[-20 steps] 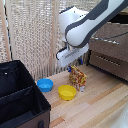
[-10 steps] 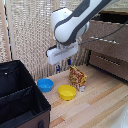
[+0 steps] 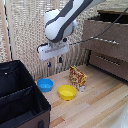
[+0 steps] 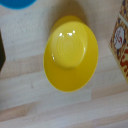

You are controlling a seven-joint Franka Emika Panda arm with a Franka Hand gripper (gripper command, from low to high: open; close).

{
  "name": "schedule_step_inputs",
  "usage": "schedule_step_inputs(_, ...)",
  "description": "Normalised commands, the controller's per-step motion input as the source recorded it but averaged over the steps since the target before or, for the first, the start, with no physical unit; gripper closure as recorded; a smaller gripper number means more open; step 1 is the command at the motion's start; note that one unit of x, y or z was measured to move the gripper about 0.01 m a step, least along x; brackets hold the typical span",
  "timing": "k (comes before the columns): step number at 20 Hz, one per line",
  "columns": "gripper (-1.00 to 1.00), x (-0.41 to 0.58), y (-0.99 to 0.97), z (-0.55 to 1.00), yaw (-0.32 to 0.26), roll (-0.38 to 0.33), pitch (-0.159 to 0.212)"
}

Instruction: Kindly move your gripper toward the top drawer's handle. With caution, hold the handle robustly using your gripper and pull open the top drawer. Let the handle go. Relocate your gripper to the bowl placed in the background. Gently hold the bowl using your gripper. Bring the gripper and the bowl to the ajar drawer. Softly release the bowl into it.

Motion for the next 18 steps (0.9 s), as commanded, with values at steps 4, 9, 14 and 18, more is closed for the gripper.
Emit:
schedule_step_inputs(4, -1.0, 0.169, 0.0, -0.29, -0.02, 0.017, 0.059)
schedule_step_inputs(9, -1.0, 0.233, -0.07, -0.24, 0.0, -0.002, 0.019)
schedule_step_inputs(14, -1.0, 0.597, -0.22, -0.21, 0.0, 0.05, 0.0)
schedule_step_inputs(18, -1.0, 0.512, -0.08, -0.33, 0.0, 0.013, 0.033)
